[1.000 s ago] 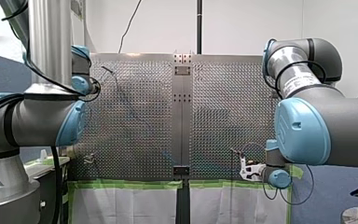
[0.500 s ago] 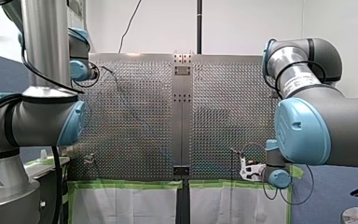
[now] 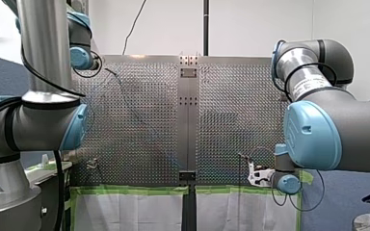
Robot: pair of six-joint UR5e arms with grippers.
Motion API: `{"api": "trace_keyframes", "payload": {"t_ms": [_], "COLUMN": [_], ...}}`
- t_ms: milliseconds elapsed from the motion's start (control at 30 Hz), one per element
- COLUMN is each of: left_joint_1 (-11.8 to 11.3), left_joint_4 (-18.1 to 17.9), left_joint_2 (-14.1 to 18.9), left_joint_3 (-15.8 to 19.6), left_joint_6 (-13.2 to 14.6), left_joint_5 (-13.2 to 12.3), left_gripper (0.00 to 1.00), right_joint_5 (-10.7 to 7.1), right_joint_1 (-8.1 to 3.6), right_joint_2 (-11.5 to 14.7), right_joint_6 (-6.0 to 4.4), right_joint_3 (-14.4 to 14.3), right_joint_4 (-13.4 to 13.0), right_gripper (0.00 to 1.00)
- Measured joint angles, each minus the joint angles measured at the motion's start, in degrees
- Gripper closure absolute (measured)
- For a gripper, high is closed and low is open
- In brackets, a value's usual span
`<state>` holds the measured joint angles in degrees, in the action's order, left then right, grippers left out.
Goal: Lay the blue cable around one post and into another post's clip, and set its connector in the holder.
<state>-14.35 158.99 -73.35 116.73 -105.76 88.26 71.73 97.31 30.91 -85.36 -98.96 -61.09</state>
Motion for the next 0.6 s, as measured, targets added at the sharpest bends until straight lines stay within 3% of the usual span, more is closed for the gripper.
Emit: {"api": "trace_keyframes", "payload": {"t_ms": [333,600], "left_joint_1": [0.9,1.4], "left_joint_4": [5.0,9.0], "left_joint_2": [0.1,0.1], "left_joint_3": [-4.9,-9.0], "left_joint_6": [4.9,9.0], "left_joint_5": [4.6,5.1], "left_gripper": [0.00,0.00], "right_joint_5": [0.00,0.00], "right_joint_1": [0.03,0.03], "right_joint_2": [0.0,0.0], "right_joint_6": [-0.02,-0.09], "right_joint_3": [0.1,0.1], "right_joint_4": [0.0,0.0], "right_gripper": [1.00,1.00]}}
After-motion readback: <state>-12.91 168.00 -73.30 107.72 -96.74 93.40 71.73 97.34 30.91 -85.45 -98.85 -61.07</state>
